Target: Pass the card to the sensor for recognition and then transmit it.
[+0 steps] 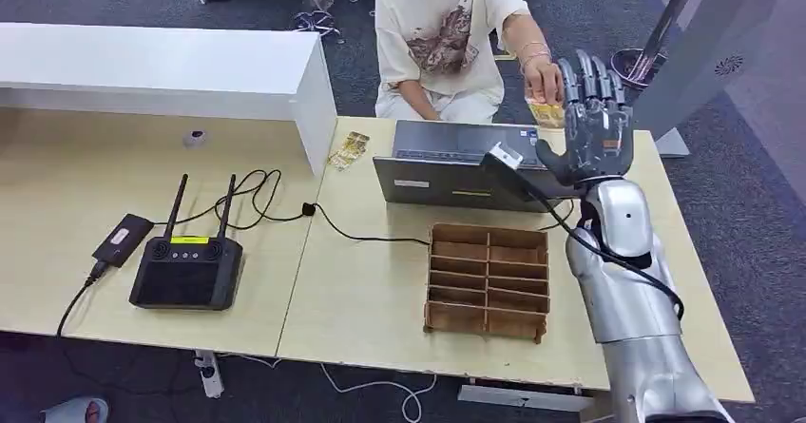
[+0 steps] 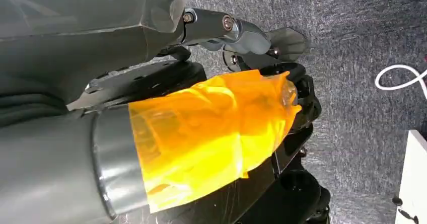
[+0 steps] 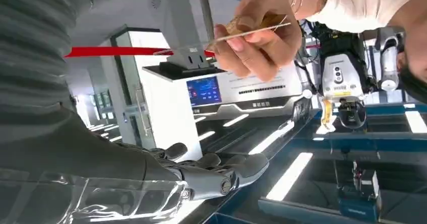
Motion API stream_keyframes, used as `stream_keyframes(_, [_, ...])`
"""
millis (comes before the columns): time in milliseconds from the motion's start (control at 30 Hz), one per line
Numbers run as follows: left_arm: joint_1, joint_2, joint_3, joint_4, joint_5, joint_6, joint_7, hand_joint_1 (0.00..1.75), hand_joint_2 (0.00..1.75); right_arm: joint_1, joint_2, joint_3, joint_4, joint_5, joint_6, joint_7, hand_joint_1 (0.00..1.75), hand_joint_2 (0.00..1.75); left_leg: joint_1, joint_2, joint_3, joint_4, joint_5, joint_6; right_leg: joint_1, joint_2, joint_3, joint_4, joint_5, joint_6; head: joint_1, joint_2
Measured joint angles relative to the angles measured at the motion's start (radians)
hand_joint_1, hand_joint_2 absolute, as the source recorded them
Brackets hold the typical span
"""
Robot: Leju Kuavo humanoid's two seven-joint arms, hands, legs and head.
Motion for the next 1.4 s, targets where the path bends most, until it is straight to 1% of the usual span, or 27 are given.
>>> stream_keyframes(100, [0.0, 0.0, 0.0, 0.0, -0.001, 0.0, 0.007, 0.0, 0.0, -0.007, -0.001, -0.006, 0.011, 0.019, -0.002, 0.016, 0.0, 1.75, 0.0, 0.0, 0.0, 0.0, 0.0, 0.0, 0.0, 0.0, 0.0, 0.0, 0.0, 0.0, 0.0, 0.0])
stream_keyframes(267, [0.0, 0.0, 0.0, 0.0, -0.001, 0.0, 0.008, 0.0, 0.0, -0.027, -0.006, -0.024, 0.037, 0.043, -0.013, 0.025, 0.0, 1.75, 0.0, 0.0, 0.0, 0.0, 0.0, 0.0, 0.0, 0.0, 0.0, 0.0, 0.0, 0.0, 0.0, 0.0])
stream_keyframes(300, [0.0, 0.0, 0.0, 0.0, -0.001, 0.0, 0.008, 0.0, 0.0, -0.031, -0.008, -0.029, 0.043, 0.044, -0.013, 0.026, 1.75, 1.75, 0.0, 0.0, 0.0, 0.0, 0.0, 0.0, 0.0, 0.0, 0.0, 0.0, 0.0, 0.0, 0.0, 0.0])
stream_keyframes(600, [0.0, 0.001, 0.0, 0.0, 0.003, 0.001, 0.01, 0.0, 0.0, -0.047, -0.013, -0.076, 0.07, 0.04, -0.013, 0.022, 1.75, 1.75, 0.0, 0.0, 0.0, 0.0, 0.0, 0.0, 0.0, 0.0, 0.0, 0.0, 0.0, 0.0, 0.0, 0.0])
stream_keyframes(867, [0.0, 0.001, 0.0, 0.0, 0.007, 0.002, 0.01, 0.0, 0.0, -0.047, -0.014, -0.108, 0.071, 0.013, -0.014, 0.001, 1.75, 1.75, 0.0, 0.0, 0.0, 0.0, 0.0, 0.0, 0.0, 0.0, 0.0, 0.0, 0.0, 0.0, 0.0, 0.0])
stream_keyframes(1267, [0.0, 0.001, 0.0, 0.0, 0.009, 0.005, 0.015, 0.0, 0.0, -0.043, -0.013, -0.126, 0.064, 0.002, -0.018, -0.035, 1.75, 1.75, 0.0, 0.0, 0.0, 0.0, 0.0, 0.0, 0.0, 0.0, 0.0, 0.0, 0.0, 0.0, 0.0, 0.0])
stream_keyframes(1400, [0.0, 0.001, 0.0, 0.0, 0.009, 0.005, 0.016, 0.0, 0.0, -0.042, -0.013, -0.127, 0.061, 0.002, -0.02, -0.037, 1.75, 1.75, 0.0, 0.0, 0.0, 0.0, 0.0, 0.0, 0.0, 0.0, 0.0, 0.0, 0.0, 0.0, 0.0, 0.0])
